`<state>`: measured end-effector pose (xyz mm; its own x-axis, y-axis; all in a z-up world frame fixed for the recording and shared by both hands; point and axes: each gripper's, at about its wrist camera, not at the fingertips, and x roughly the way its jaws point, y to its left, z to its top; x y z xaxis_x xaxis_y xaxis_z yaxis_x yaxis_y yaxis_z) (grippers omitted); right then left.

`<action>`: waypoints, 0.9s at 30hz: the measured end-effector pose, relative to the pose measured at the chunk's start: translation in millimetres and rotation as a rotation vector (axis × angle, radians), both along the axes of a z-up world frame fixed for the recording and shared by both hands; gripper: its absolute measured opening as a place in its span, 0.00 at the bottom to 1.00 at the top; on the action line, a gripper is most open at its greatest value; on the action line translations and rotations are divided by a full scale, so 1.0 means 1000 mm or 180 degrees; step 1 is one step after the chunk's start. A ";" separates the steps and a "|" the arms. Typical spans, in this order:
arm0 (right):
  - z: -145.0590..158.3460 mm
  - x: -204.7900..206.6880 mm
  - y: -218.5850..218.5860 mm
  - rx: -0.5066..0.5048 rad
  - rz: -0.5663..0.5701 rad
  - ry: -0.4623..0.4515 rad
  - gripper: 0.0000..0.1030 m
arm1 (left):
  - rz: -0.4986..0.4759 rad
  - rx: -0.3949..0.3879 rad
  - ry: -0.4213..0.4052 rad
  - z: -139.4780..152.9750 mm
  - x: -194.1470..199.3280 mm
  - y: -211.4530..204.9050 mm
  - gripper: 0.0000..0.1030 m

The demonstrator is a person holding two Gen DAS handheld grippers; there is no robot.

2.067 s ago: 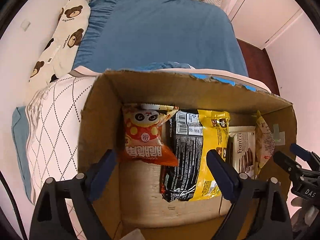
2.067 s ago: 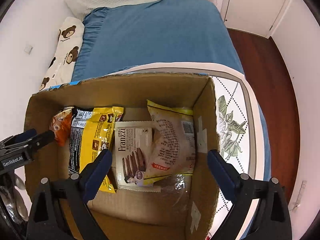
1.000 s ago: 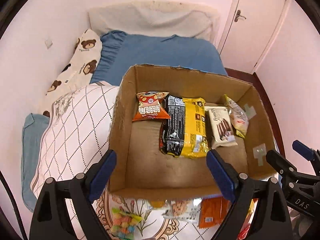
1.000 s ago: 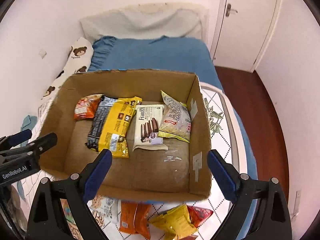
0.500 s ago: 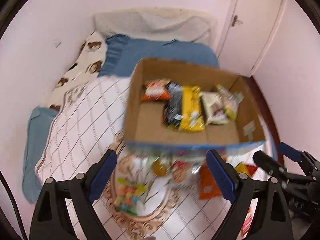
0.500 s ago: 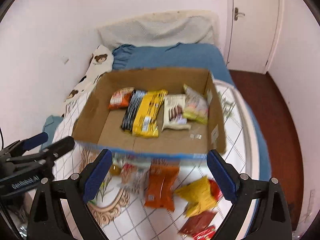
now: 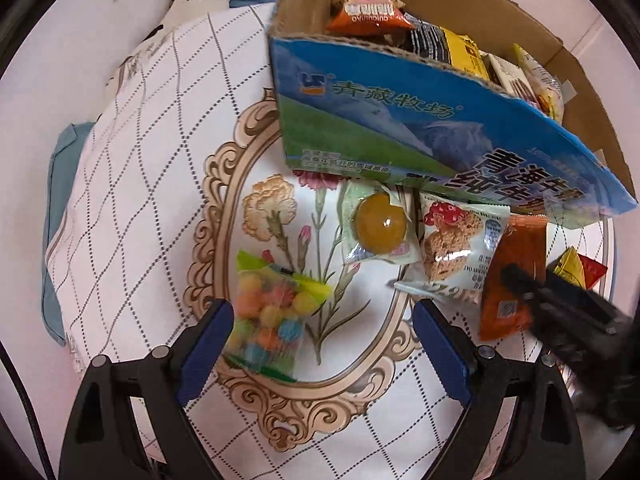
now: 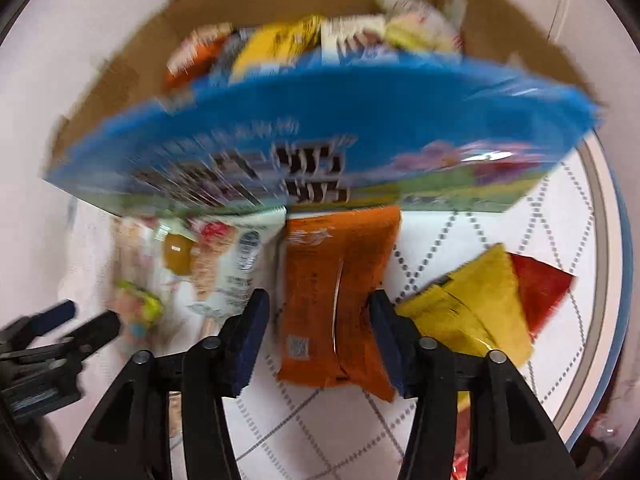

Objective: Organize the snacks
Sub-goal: 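Grasp the oat cookie packet with left tool while right tool grasps orange packet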

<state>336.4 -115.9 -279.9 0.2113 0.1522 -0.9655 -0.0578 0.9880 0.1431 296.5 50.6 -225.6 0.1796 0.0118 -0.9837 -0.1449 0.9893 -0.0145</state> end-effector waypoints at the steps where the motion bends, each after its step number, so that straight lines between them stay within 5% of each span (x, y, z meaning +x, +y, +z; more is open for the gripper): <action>1: -0.006 0.001 0.002 -0.0055 0.0018 0.0026 0.54 | -0.0022 -0.0040 0.0001 -0.002 0.003 -0.003 0.89; 13: -0.015 -0.048 -0.042 0.0059 -0.0214 0.0238 0.51 | -0.0762 -0.0279 0.0380 -0.044 0.051 -0.088 0.89; 15: -0.016 -0.053 -0.047 0.0078 -0.0258 0.0249 0.51 | -0.0810 -0.0177 0.0330 -0.046 0.054 -0.096 0.84; 17: -0.017 -0.059 -0.049 0.0094 -0.0299 0.0260 0.51 | -0.0854 -0.0214 0.0308 -0.045 0.053 -0.100 0.51; 27: -0.023 -0.082 -0.039 0.0142 -0.0224 0.0378 0.51 | -0.0614 -0.0296 0.0458 -0.057 -0.020 -0.072 0.46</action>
<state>254.8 -155.0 -303.1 0.1077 0.1842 -0.9770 0.0314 0.9816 0.1886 276.6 -21.6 -282.1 0.0277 -0.1006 -0.9945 0.0393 0.9943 -0.0995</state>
